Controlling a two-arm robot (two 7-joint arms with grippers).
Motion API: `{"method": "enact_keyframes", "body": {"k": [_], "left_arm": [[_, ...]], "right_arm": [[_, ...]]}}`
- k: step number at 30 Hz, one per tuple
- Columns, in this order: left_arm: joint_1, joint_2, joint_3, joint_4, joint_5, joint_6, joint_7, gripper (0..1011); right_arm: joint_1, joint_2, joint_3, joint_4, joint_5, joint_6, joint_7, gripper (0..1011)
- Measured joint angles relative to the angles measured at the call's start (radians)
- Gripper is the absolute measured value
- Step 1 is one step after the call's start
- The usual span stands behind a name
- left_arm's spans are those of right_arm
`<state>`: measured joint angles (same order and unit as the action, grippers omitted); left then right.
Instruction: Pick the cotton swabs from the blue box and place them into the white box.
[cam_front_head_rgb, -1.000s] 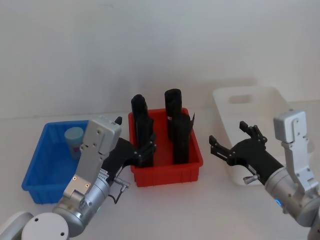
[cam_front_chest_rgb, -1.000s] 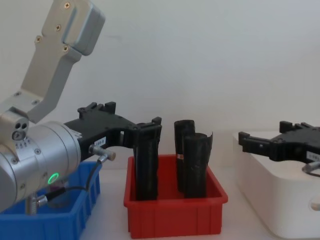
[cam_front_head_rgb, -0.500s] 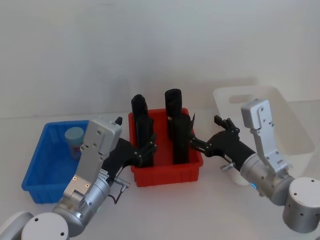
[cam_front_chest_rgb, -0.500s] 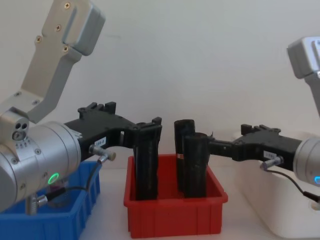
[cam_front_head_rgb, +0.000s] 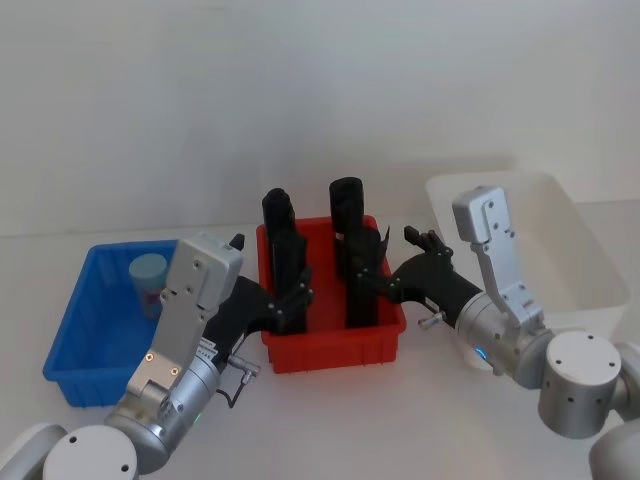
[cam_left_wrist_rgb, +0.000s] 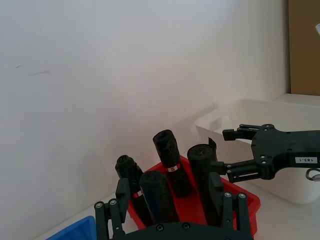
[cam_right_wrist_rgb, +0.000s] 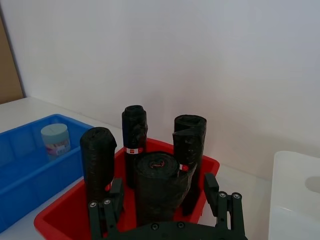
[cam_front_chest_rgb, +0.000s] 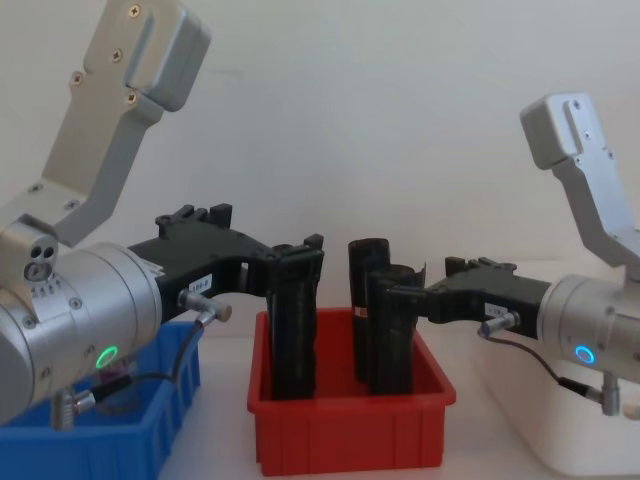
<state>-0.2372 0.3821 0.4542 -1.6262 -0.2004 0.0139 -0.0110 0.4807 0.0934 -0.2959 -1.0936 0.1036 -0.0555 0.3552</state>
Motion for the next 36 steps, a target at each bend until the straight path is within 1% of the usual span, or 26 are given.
{"method": "enact_keyframes", "body": {"k": [1, 2, 4, 8, 11, 13, 16, 18, 19, 22, 23, 25, 28, 34, 36], "left_arm": [[0.000, 0.000, 0.000, 0.000, 0.000, 0.000, 0.000, 1000], [0.000, 0.000, 0.000, 0.000, 0.000, 0.000, 0.000, 1000], [0.000, 0.000, 0.000, 0.000, 0.000, 0.000, 0.000, 1000], [0.000, 0.000, 0.000, 0.000, 0.000, 0.000, 0.000, 1000], [0.000, 0.000, 0.000, 0.000, 0.000, 0.000, 0.000, 1000], [0.000, 0.000, 0.000, 0.000, 0.000, 0.000, 0.000, 1000], [0.000, 0.000, 0.000, 0.000, 0.000, 0.000, 0.000, 1000], [0.000, 0.000, 0.000, 0.000, 0.000, 0.000, 0.000, 1000], [0.000, 0.000, 0.000, 0.000, 0.000, 0.000, 0.000, 1000], [0.000, 0.000, 0.000, 0.000, 0.000, 0.000, 0.000, 1000], [0.000, 0.000, 0.000, 0.000, 0.000, 0.000, 0.000, 1000], [0.000, 0.000, 0.000, 0.000, 0.000, 0.000, 0.000, 999], [0.000, 0.000, 0.000, 0.000, 0.000, 0.000, 0.000, 1000], [0.000, 0.000, 0.000, 0.000, 0.000, 0.000, 0.000, 1000], [0.000, 0.000, 0.000, 0.000, 0.000, 0.000, 0.000, 1000]], "right_arm": [[0.004, -0.002, 0.000, 0.006, 0.000, -0.002, 0.002, 1002], [0.017, -0.008, -0.001, 0.030, 0.002, -0.007, 0.007, 1002], [0.028, -0.012, -0.002, 0.049, 0.002, -0.013, 0.013, 1002], [0.063, -0.028, -0.006, 0.112, 0.004, -0.029, 0.027, 1002], [0.081, -0.035, -0.008, 0.143, 0.004, -0.037, 0.034, 994], [0.095, -0.042, -0.010, 0.170, 0.004, -0.046, 0.040, 931], [0.119, -0.052, -0.014, 0.216, 0.004, -0.060, 0.050, 907], [0.124, -0.054, -0.015, 0.224, 0.004, -0.063, 0.052, 821], [0.133, -0.058, -0.016, 0.239, 0.004, -0.068, 0.055, 811], [0.146, -0.064, -0.018, 0.267, 0.004, -0.078, 0.058, 687], [0.151, -0.067, -0.019, 0.277, 0.003, -0.083, 0.060, 687], [0.156, -0.069, -0.020, 0.286, 0.003, -0.087, 0.062, 610], [0.164, -0.072, -0.021, 0.301, 0.003, -0.093, 0.063, 548], [0.168, -0.073, -0.021, 0.306, 0.003, -0.098, 0.062, 529], [0.164, -0.071, -0.021, 0.294, 0.003, -0.099, 0.059, 529]]}}
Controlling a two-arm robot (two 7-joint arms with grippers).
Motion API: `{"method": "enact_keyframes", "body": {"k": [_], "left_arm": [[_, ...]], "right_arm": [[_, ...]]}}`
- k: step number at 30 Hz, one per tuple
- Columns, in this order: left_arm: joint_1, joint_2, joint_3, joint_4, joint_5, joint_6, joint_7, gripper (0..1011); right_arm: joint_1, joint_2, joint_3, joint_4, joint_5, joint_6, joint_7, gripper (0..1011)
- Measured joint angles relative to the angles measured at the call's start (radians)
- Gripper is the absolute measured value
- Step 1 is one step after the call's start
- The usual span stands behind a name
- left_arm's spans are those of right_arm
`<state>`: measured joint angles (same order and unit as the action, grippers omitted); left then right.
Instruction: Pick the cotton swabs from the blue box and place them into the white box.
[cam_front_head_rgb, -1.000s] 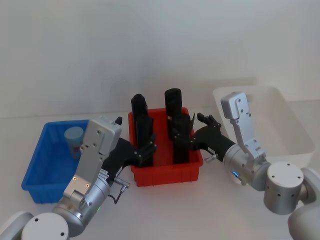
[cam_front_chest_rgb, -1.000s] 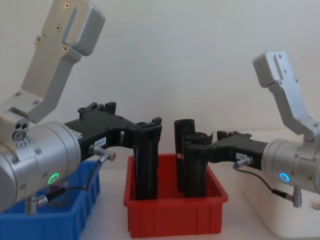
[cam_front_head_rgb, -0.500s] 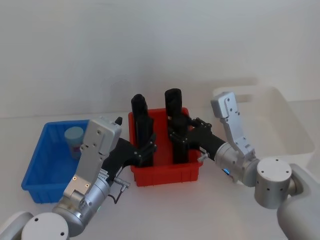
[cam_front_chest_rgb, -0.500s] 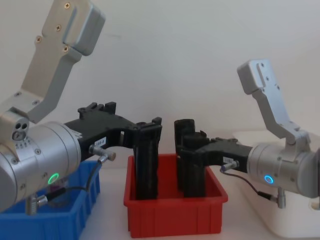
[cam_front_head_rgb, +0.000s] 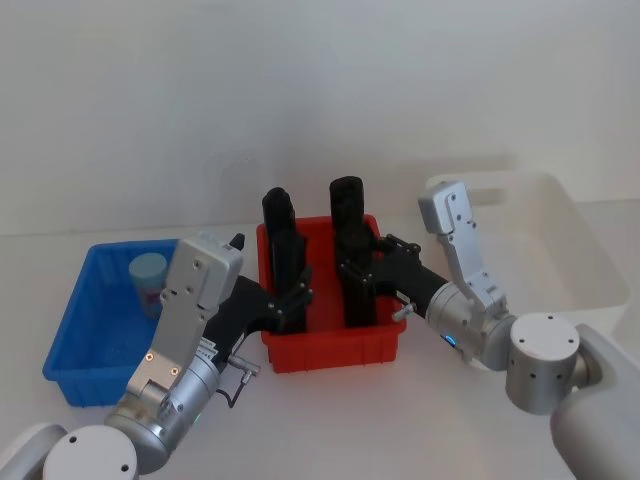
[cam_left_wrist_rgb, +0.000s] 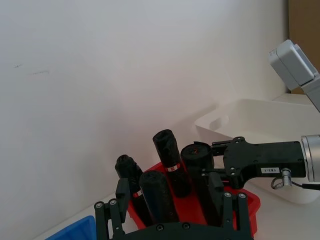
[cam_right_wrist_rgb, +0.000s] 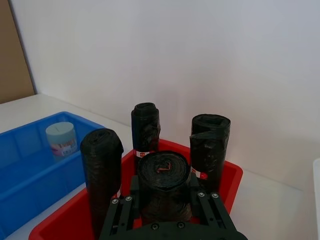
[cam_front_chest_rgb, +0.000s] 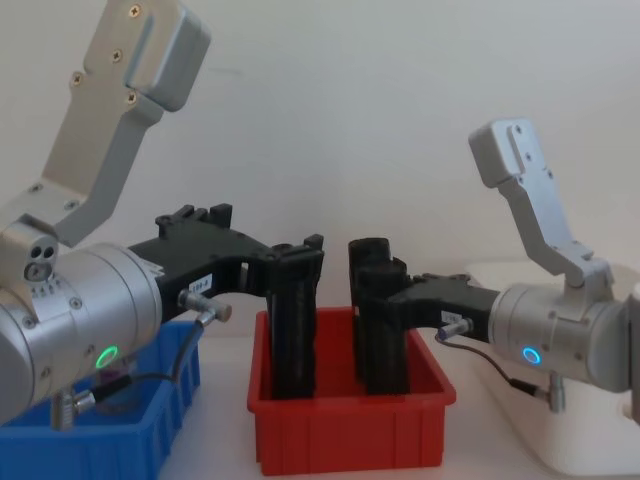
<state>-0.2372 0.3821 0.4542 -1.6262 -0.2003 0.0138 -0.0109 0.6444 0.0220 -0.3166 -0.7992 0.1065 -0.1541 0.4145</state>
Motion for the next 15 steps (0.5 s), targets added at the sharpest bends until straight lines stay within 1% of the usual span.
{"method": "enact_keyframes", "body": {"k": [4, 5, 8, 12, 14, 15], "left_arm": [[0.000, 0.000, 0.000, 0.000, 0.000, 0.000, 0.000, 1000], [0.000, 0.000, 0.000, 0.000, 0.000, 0.000, 0.000, 1000], [0.000, 0.000, 0.000, 0.000, 0.000, 0.000, 0.000, 1000], [0.000, 0.000, 0.000, 0.000, 0.000, 0.000, 0.000, 1000], [0.000, 0.000, 0.000, 0.000, 0.000, 0.000, 0.000, 1000], [0.000, 0.000, 0.000, 0.000, 0.000, 0.000, 0.000, 1000]], "right_arm": [[-0.010, 0.005, 0.002, -0.026, 0.001, 0.000, -0.005, 529], [-0.018, 0.008, 0.002, -0.046, 0.002, 0.000, -0.007, 529], [-0.029, 0.013, 0.004, -0.076, 0.003, 0.001, -0.012, 529], [-0.058, 0.027, 0.008, -0.161, 0.006, 0.008, -0.024, 529], [-0.068, 0.031, 0.009, -0.190, 0.007, 0.012, -0.030, 529], [-0.079, 0.037, 0.011, -0.227, 0.007, 0.017, -0.036, 529]]}}
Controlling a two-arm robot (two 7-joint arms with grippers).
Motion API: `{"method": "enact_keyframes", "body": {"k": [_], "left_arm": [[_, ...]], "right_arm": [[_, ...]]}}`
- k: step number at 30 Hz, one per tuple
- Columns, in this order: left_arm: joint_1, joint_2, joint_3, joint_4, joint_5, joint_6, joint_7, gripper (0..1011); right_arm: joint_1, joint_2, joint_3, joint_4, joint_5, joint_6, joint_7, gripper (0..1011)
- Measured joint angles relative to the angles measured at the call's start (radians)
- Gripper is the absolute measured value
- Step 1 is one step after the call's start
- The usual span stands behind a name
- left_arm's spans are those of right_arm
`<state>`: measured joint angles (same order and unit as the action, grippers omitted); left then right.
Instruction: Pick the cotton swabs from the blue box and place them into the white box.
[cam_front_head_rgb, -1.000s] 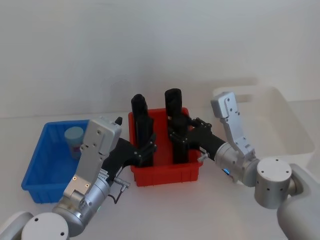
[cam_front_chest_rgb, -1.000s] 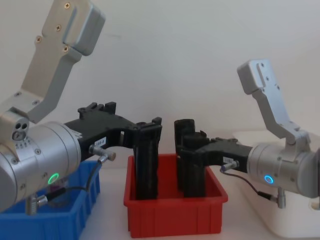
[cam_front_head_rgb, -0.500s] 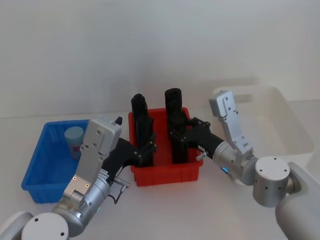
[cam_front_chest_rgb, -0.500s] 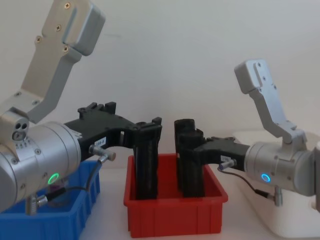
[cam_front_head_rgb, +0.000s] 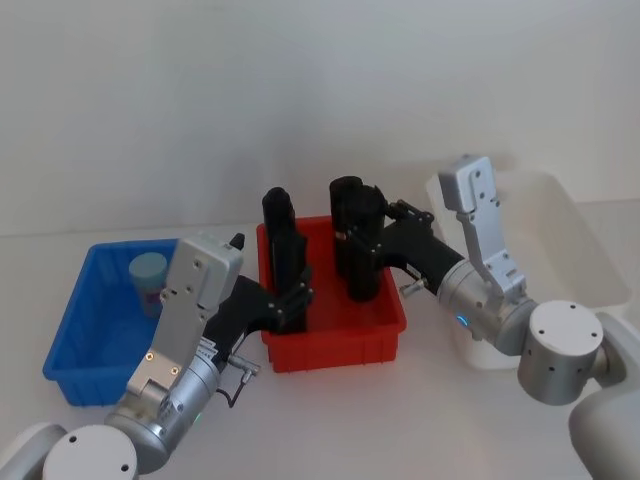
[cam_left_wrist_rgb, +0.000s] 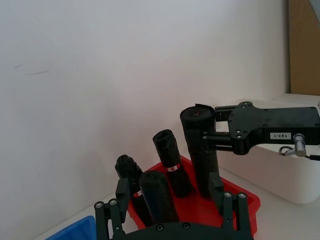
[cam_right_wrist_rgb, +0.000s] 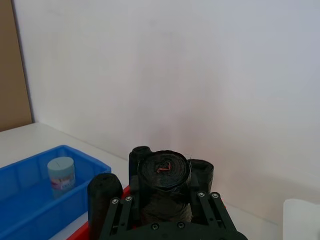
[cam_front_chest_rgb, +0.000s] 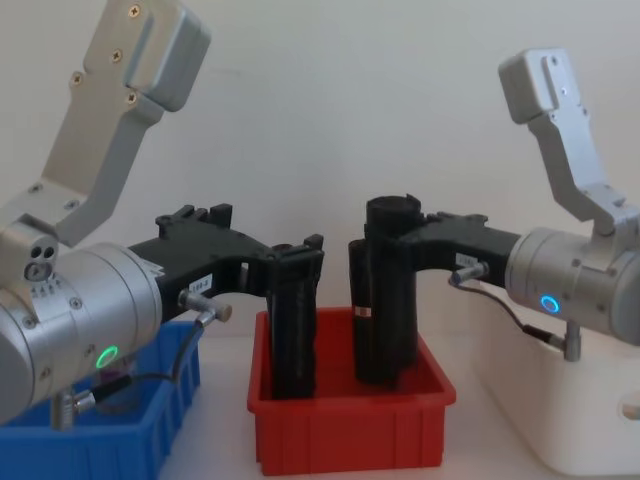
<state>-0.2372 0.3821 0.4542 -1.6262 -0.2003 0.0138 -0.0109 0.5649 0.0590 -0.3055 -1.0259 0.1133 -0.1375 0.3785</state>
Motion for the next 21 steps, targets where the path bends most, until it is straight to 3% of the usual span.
{"method": "enact_keyframes", "body": {"k": [13, 21], "left_arm": [[0.000, 0.000, 0.000, 0.000, 0.000, 0.000, 0.000, 1000], [0.000, 0.000, 0.000, 0.000, 0.000, 0.000, 0.000, 999]], "right_arm": [[-0.076, 0.046, 0.021, -0.241, -0.014, 0.075, -0.089, 529], [-0.113, 0.081, 0.043, -0.344, -0.032, 0.139, -0.147, 529]]}}
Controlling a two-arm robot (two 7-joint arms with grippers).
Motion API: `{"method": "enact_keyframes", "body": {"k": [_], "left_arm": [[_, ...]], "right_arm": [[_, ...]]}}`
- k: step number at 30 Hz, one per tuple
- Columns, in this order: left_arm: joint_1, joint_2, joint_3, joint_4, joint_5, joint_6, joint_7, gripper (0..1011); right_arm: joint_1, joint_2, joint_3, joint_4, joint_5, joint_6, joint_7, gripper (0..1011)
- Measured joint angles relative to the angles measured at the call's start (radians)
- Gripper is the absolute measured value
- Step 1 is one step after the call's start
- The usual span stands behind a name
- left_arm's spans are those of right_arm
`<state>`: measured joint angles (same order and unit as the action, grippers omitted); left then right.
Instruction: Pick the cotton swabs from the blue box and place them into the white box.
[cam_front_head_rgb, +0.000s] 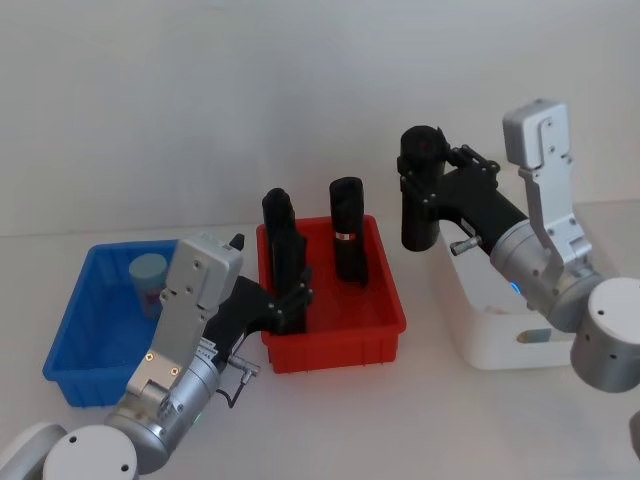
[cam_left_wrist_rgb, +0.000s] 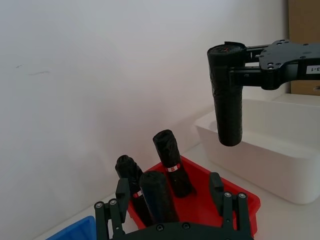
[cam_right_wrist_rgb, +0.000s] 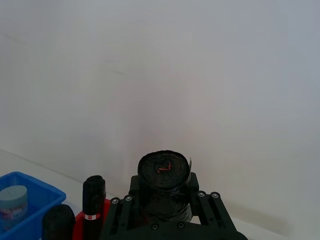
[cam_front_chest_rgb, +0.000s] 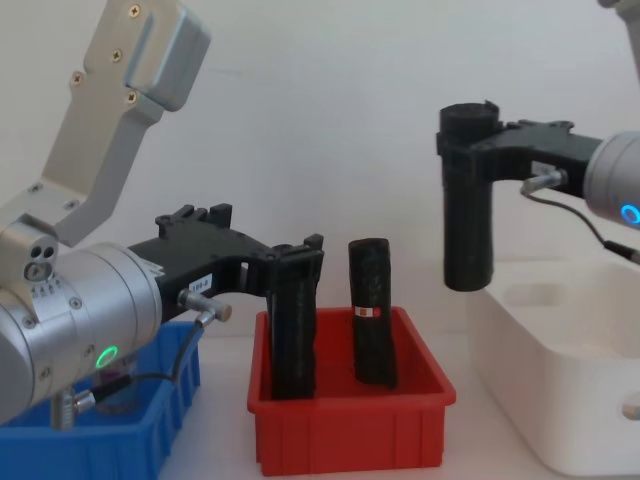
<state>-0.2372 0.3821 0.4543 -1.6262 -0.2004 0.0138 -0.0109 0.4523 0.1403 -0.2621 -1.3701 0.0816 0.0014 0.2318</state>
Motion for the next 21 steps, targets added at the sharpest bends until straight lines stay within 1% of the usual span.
{"method": "enact_keyframes", "body": {"k": [5, 9, 16, 21], "left_arm": [[0.000, 0.000, 0.000, 0.000, 0.000, 0.000, 0.000, 1000], [0.000, 0.000, 0.000, 0.000, 0.000, 0.000, 0.000, 1000], [0.000, 0.000, 0.000, 0.000, 0.000, 0.000, 0.000, 999], [0.000, 0.000, 0.000, 0.000, 0.000, 0.000, 0.000, 1000]], "right_arm": [[-0.024, 0.025, 0.019, -0.054, -0.006, 0.046, -0.033, 529], [-0.040, 0.043, 0.032, -0.084, -0.007, 0.076, -0.051, 529], [-0.067, 0.069, 0.051, -0.118, -0.005, 0.118, -0.077, 529], [-0.077, 0.079, 0.059, -0.124, -0.001, 0.129, -0.082, 529]]}}
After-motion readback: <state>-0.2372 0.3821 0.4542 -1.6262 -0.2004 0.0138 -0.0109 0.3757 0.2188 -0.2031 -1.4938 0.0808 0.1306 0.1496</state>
